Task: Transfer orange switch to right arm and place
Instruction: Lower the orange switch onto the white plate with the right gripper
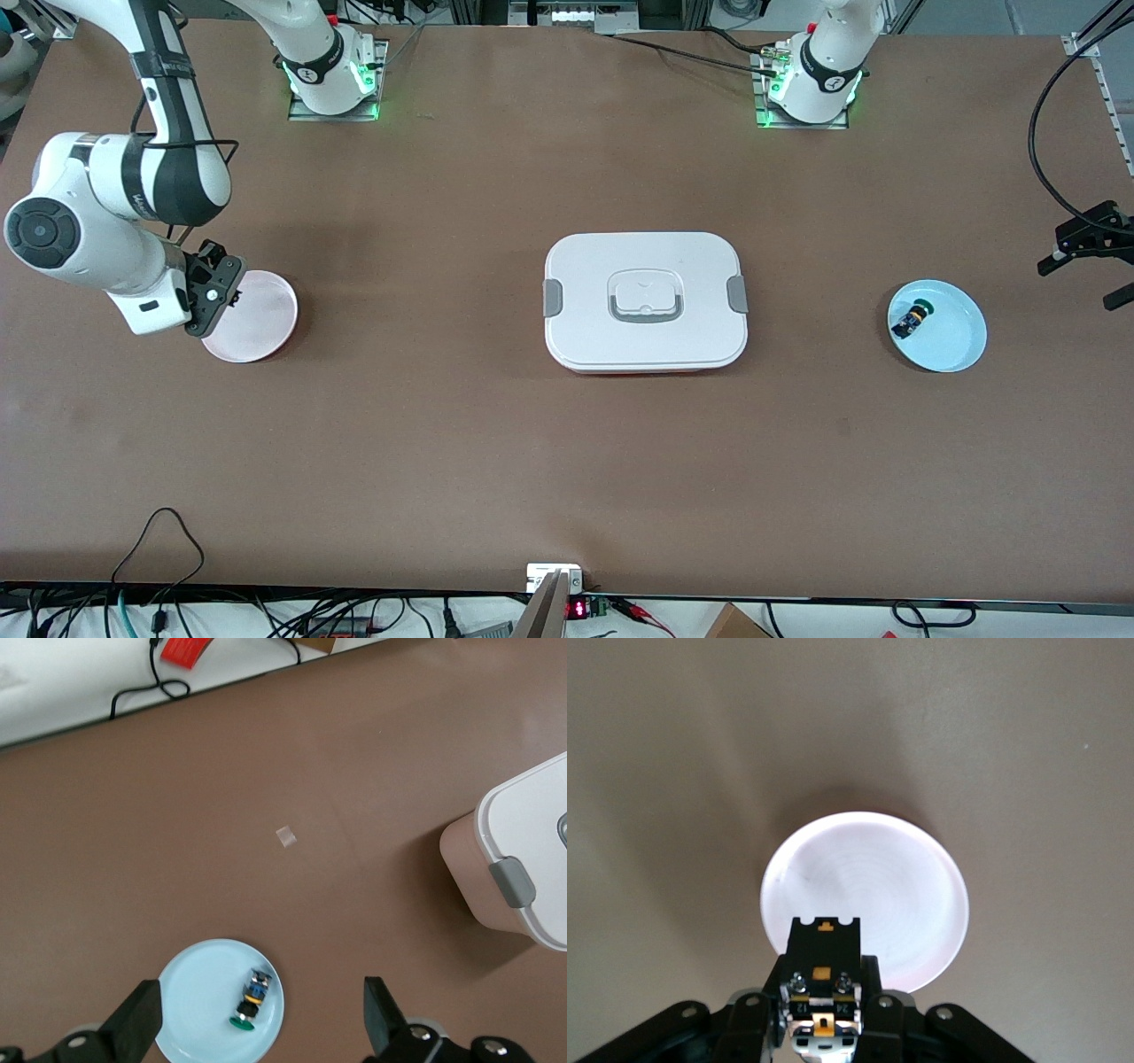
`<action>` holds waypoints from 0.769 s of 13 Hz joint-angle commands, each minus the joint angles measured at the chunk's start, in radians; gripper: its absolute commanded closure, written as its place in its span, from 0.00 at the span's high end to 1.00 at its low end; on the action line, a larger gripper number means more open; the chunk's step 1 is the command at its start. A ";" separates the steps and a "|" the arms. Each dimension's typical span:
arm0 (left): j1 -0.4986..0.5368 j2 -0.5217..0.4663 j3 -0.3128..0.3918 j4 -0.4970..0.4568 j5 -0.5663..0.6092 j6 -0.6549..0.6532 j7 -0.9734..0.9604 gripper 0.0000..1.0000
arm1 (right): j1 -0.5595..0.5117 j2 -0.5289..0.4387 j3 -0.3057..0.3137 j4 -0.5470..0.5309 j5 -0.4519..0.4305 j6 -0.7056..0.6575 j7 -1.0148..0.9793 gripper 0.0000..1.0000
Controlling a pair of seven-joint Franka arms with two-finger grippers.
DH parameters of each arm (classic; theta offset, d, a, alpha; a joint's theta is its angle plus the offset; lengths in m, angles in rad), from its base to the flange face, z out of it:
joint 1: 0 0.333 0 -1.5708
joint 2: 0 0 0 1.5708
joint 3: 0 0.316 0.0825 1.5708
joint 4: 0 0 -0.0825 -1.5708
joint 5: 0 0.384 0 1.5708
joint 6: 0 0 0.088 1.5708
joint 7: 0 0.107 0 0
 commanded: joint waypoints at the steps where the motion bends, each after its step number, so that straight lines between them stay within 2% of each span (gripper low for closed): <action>1: -0.100 -0.032 0.050 0.011 0.088 -0.049 -0.188 1.00 | -0.005 -0.005 0.006 -0.051 -0.055 0.076 -0.084 0.21; 4: -0.203 -0.043 0.075 0.046 0.206 -0.135 -0.426 1.00 | -0.006 -0.005 0.006 -0.090 -0.144 0.122 -0.087 0.21; 6: -0.263 -0.042 0.076 0.078 0.284 -0.191 -0.608 1.00 | -0.021 0.004 0.006 -0.148 -0.157 0.224 -0.087 0.21; 10: -0.309 -0.037 0.083 0.081 0.319 -0.239 -0.765 1.00 | -0.035 0.021 0.004 -0.229 -0.157 0.366 -0.087 0.21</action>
